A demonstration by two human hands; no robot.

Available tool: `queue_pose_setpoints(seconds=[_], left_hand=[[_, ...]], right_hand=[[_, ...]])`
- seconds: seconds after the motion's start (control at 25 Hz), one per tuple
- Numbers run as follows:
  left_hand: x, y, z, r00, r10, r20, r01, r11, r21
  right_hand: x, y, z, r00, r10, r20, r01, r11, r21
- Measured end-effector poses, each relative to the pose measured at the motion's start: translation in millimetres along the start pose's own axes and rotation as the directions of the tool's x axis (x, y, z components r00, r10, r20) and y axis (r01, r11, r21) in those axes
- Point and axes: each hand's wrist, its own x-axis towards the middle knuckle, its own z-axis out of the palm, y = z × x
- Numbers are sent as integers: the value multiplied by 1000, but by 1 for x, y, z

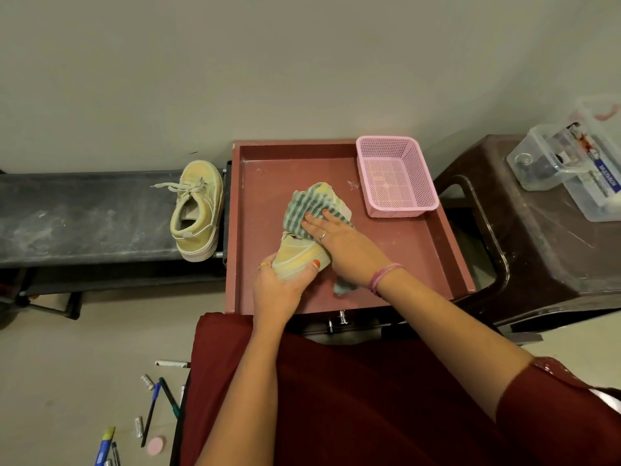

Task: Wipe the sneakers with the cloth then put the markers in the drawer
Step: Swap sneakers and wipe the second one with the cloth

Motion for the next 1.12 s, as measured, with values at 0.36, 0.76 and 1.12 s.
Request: queue_pose_setpoints(seconds=[0.36, 0.76, 1.12], left_hand=[[-4, 7, 1, 1000, 1, 22, 0, 1000, -28], [-6, 9, 4, 999, 36, 21, -36, 999, 8], [-9, 7, 2, 999, 29, 25, -29, 1000, 6]], right_hand=[[1, 16, -10, 999, -17, -37, 18, 999, 26], [-8, -13, -21, 992, -93, 83, 107, 977, -182], [9, -30, -20, 990, -27, 136, 76, 928, -366]])
